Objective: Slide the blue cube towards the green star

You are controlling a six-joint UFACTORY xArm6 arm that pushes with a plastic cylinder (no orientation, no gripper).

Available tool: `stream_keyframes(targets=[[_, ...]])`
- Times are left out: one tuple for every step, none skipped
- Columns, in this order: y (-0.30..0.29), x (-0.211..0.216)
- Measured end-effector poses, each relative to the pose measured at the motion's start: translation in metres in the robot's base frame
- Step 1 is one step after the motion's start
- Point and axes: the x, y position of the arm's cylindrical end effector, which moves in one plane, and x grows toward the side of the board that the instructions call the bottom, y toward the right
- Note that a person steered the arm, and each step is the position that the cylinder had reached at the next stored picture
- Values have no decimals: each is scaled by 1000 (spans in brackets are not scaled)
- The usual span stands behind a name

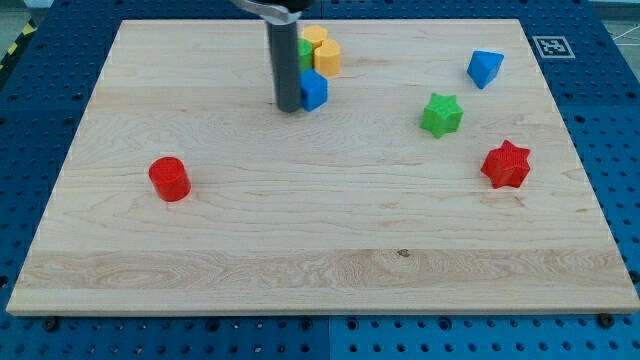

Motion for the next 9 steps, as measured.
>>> stream_keyframes(targets=[[37, 0], [73, 0], [112, 0], [113, 13], [65, 28], [3, 28], [-38, 26], [-51, 21], [-27, 14]])
